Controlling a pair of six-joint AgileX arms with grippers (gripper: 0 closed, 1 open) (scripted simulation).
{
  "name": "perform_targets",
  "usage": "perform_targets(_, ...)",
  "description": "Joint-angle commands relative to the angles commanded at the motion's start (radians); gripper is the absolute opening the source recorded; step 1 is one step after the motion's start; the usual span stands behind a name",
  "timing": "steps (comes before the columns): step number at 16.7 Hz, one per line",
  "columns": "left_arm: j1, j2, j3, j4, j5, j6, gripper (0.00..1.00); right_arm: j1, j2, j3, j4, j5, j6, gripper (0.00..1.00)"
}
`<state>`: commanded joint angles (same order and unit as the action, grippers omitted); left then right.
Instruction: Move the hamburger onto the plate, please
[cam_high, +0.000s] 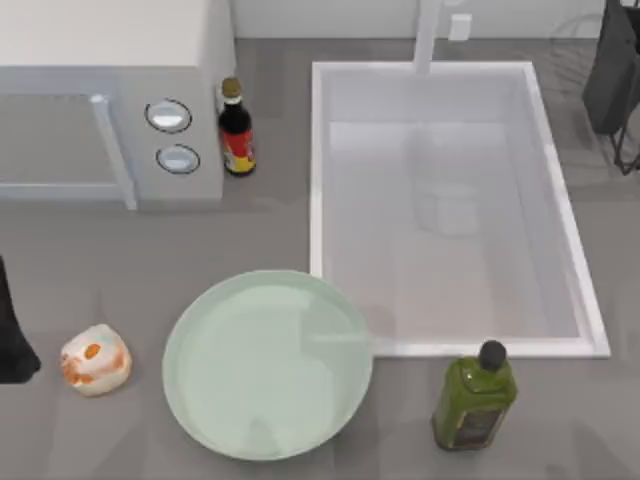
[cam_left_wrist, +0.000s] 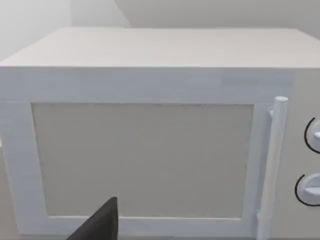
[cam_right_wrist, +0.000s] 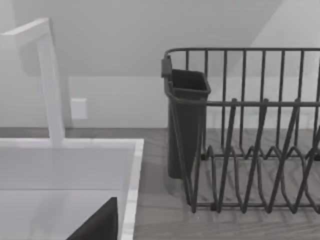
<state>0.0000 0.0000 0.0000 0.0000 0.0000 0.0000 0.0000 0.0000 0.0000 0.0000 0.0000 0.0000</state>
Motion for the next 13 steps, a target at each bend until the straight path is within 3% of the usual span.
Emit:
perform_targets(6, -0.012, 0.108, 0.093, -0.081, -0.002, 0.062, 1.0, 0.0, 0.0, 0.0, 0.0, 0.0, 0.0, 1.0)
perform_targets(13, -0.081, 0.683, 0.483, -0.409, 0.0, 0.326, 1.0, 0.0, 0.0, 0.0, 0.0, 0.0, 0.0, 1.0)
